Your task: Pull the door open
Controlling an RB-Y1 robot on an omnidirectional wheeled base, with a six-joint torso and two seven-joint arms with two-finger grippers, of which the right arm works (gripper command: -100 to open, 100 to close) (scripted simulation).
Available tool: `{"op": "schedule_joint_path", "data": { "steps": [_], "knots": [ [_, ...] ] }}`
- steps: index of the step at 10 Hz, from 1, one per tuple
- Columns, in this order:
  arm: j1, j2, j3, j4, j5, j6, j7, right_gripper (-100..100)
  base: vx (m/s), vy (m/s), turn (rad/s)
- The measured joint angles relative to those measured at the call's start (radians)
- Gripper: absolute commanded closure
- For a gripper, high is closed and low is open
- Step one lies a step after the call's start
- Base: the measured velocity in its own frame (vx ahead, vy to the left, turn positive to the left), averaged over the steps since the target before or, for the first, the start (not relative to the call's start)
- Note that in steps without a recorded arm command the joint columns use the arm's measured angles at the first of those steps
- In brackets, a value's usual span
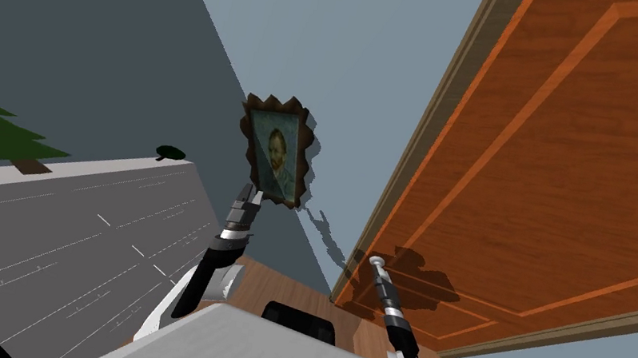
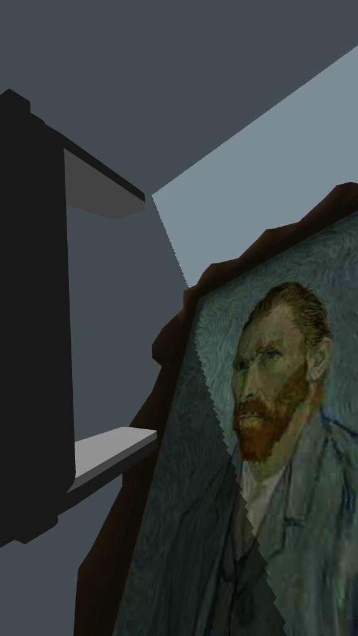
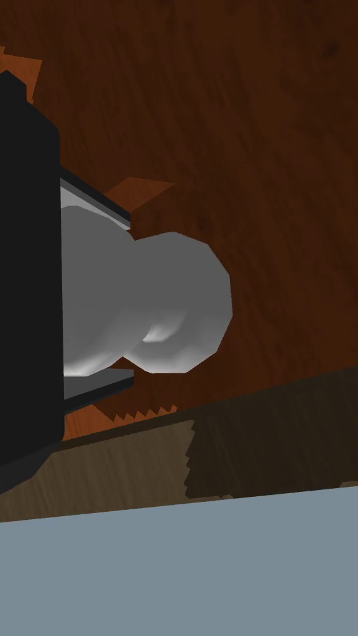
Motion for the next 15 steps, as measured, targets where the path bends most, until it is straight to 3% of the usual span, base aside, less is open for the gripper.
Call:
{"op": "schedule_joint_path", "data": {
  "steps": [15],
  "knots": [
    [0.005, -0.003, 0.0, -0.003, -0.119, 0.019, -0.362, 100, -0.047, -0.022, 0.085]
  ]
}}
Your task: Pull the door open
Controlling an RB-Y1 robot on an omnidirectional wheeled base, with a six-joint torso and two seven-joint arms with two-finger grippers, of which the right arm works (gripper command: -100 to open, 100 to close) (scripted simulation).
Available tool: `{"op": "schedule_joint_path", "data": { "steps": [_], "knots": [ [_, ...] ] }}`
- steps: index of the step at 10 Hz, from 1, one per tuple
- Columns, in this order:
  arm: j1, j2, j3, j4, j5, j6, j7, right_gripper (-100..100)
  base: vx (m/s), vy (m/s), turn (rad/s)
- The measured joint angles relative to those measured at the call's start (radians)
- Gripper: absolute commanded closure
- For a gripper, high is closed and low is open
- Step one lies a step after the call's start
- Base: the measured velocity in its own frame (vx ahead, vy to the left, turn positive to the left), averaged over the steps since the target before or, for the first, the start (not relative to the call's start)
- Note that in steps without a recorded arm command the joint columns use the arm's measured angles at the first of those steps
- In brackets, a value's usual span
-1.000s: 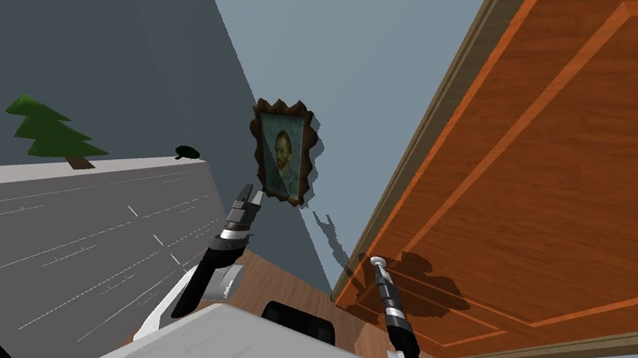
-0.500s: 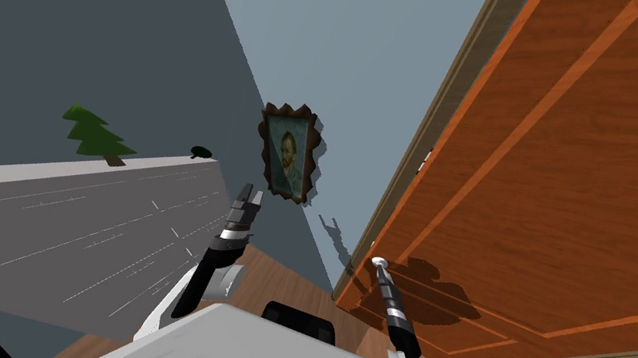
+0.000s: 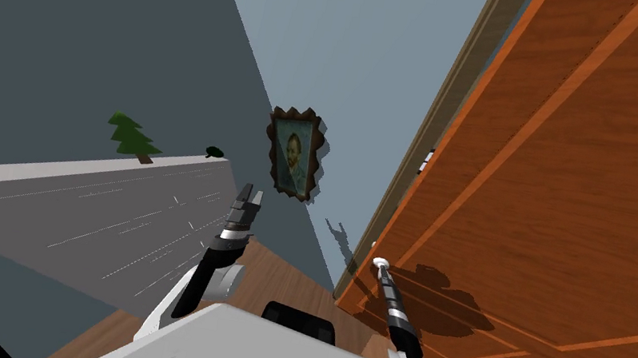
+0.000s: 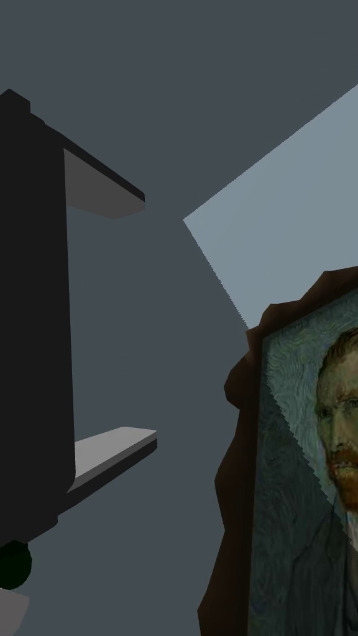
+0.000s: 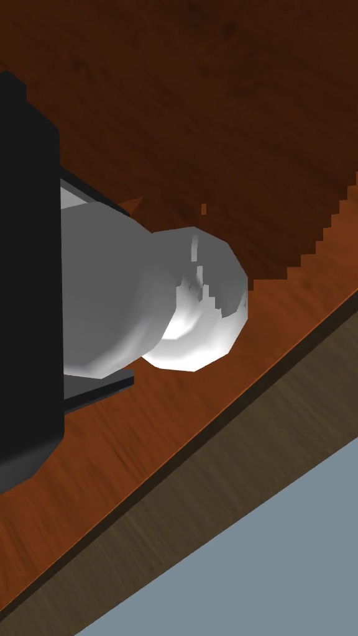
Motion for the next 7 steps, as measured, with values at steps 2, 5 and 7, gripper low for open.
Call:
{"op": "schedule_joint_path", "data": {
  "steps": [2, 5, 7],
  "knots": [
    [0.001, -0.003, -0.001, 0.003, -0.023, 0.002, -0.052, 100, -0.059, -0.028, 0.11],
    [0.002, -0.002, 0.0, -0.001, -0.045, 0.007, -0.121, 100, -0.053, -0.023, 0.092],
    [0.002, -0.003, -0.001, 0.002, -0.061, 0.008, -0.164, 100, -0.046, -0.019, 0.078]
  ]
}}
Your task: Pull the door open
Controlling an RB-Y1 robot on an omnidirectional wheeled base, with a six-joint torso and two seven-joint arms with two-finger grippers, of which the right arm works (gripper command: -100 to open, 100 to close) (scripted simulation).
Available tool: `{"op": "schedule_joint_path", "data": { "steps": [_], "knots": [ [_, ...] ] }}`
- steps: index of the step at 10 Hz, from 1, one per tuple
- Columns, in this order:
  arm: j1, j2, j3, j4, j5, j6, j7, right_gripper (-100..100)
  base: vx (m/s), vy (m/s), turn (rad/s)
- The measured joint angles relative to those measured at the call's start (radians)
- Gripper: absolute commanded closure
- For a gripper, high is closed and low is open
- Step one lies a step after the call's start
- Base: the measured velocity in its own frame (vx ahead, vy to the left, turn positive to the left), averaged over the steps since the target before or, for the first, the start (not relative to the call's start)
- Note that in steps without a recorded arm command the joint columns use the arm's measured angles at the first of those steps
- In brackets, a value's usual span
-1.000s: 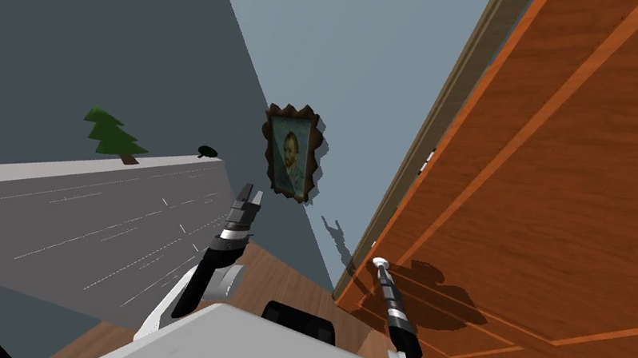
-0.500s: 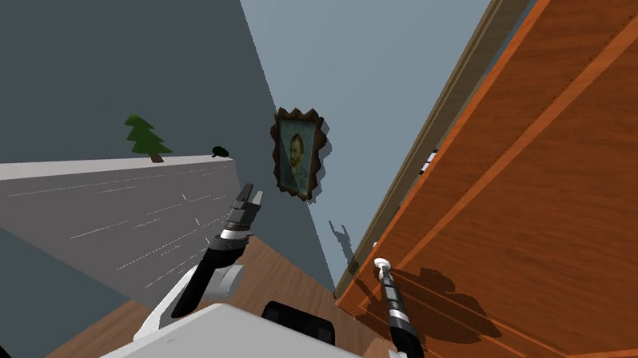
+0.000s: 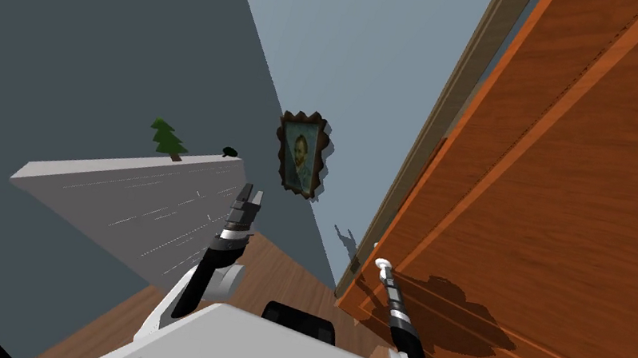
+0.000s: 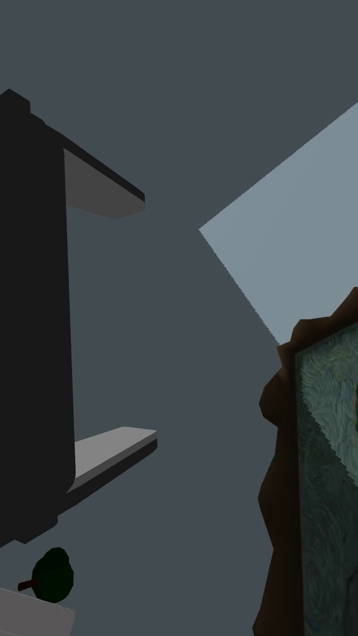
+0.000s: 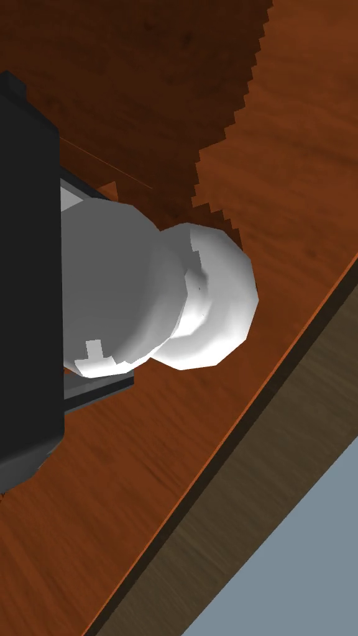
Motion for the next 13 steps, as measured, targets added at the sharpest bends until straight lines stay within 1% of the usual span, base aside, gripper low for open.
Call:
{"op": "schedule_joint_path", "data": {
  "steps": [2, 4, 7, 9, 13],
  "knots": [
    [0.002, -0.002, -0.001, -0.002, -0.025, 0.004, -0.053, 100, -0.068, -0.034, 0.118],
    [-0.001, -0.004, -0.002, 0.004, -0.043, 0.005, -0.102, 100, -0.056, -0.014, 0.087],
    [0.004, -0.003, -0.001, -0.001, -0.066, 0.012, -0.165, 100, -0.051, -0.023, 0.094],
    [0.007, -0.004, -0.003, -0.006, -0.092, 0.018, -0.218, 100, -0.076, -0.028, 0.12],
    [0.008, -0.006, -0.003, -0.001, -0.128, 0.022, -0.313, 100, -0.064, -0.016, 0.114]
  ]
}}
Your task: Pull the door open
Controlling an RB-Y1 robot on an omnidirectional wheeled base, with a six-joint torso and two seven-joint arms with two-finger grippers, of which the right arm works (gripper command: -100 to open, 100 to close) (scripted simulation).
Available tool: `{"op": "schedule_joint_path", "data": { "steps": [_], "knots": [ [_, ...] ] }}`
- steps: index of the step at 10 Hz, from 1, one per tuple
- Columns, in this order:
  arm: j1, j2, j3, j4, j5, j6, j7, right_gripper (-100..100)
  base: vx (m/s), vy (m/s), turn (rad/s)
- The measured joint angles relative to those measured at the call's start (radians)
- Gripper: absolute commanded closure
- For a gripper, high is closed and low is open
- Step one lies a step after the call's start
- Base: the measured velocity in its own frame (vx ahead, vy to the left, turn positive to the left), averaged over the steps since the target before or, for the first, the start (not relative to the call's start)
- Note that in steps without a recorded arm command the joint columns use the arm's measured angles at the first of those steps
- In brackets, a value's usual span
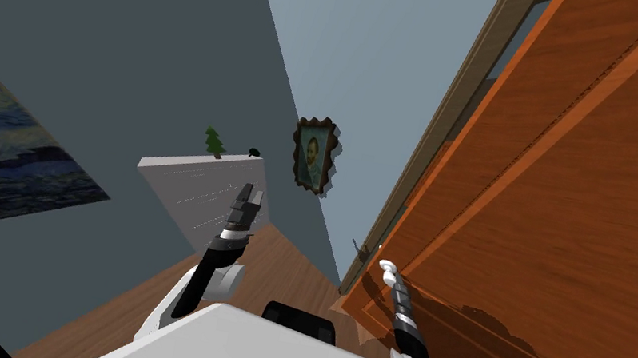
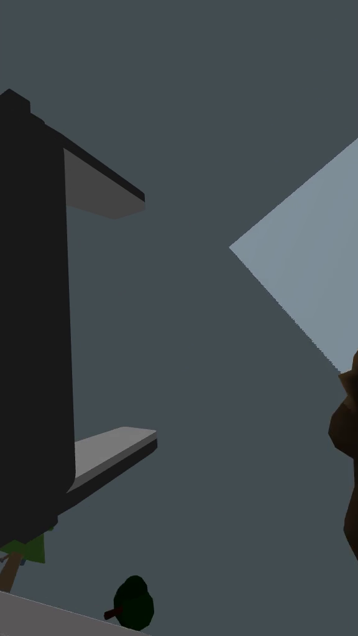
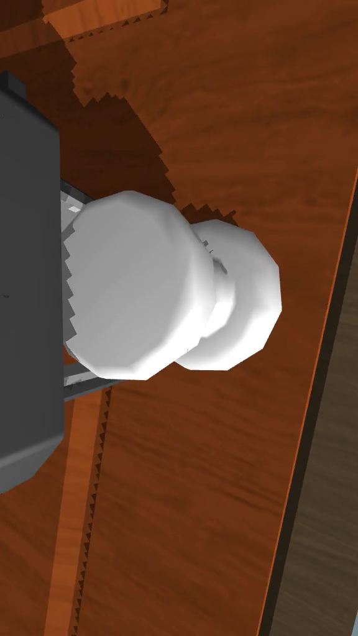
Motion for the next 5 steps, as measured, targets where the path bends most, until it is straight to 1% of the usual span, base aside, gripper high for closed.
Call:
{"op": "schedule_joint_path", "data": {
  "steps": [1, 3, 4, 5],
  "knots": [
    [0.001, -0.002, -0.001, 0.0, -0.016, 0.003, -0.029, 100, -0.069, -0.022, 0.08],
    [0.001, -0.002, -0.001, 0.002, -0.035, 0.005, -0.079, 100, -0.06, -0.024, 0.088],
    [0.003, -0.001, 0.0, -0.001, -0.041, 0.008, -0.099, 100, -0.063, -0.015, 0.132],
    [0.004, -0.002, -0.001, -0.001, -0.053, 0.011, -0.124, 100, -0.051, -0.017, 0.06]
  ]
}}
